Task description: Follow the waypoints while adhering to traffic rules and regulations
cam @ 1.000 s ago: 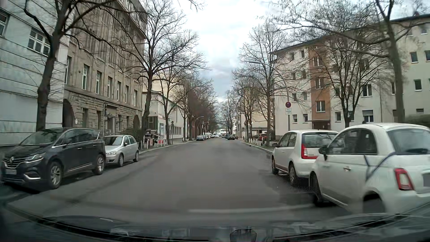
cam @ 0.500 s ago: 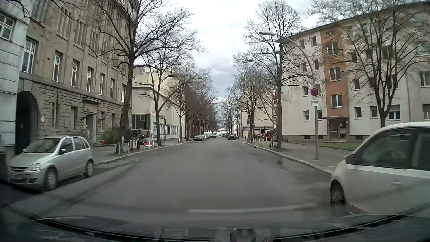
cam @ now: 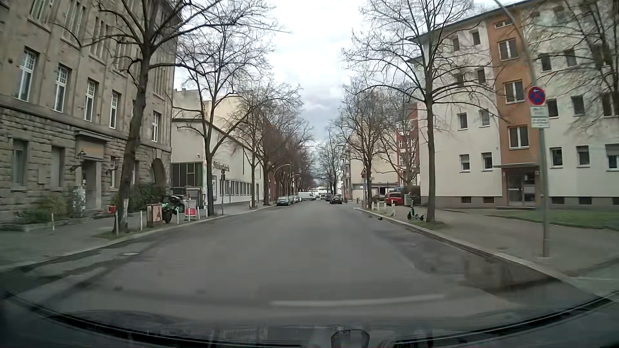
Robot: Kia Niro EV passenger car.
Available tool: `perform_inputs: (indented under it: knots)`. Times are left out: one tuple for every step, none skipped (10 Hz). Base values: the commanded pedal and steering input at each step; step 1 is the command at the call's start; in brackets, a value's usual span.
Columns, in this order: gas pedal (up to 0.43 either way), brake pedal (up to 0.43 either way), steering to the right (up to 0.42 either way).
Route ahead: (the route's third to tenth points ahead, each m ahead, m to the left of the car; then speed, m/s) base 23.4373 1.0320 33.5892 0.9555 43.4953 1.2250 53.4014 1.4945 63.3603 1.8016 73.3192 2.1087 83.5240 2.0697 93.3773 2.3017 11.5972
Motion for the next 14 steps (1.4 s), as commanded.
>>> perform_inputs:
  knots:
    - [0.039,0.012,-0.003]
    - [0.039,0.012,-0.003]
    - [0.028,0.012,-0.003]
    - [0.008,0.012,-0.003]
    - [0.008,0.012,-0.003]
    - [0.008,0.012,-0.003]
    - [0.02,0.012,-0.002]
    - [0.028,0.012,-0.001]
    - [0.047,0.012,-0.001]
    - [0.047,0.012,-0.001]
    - [0.047,0.012,-0.001]
    - [0.047,0.012,-0.001]
    - [0.047,0.012,-0.001]
    - [0.047,0.012,0.0]
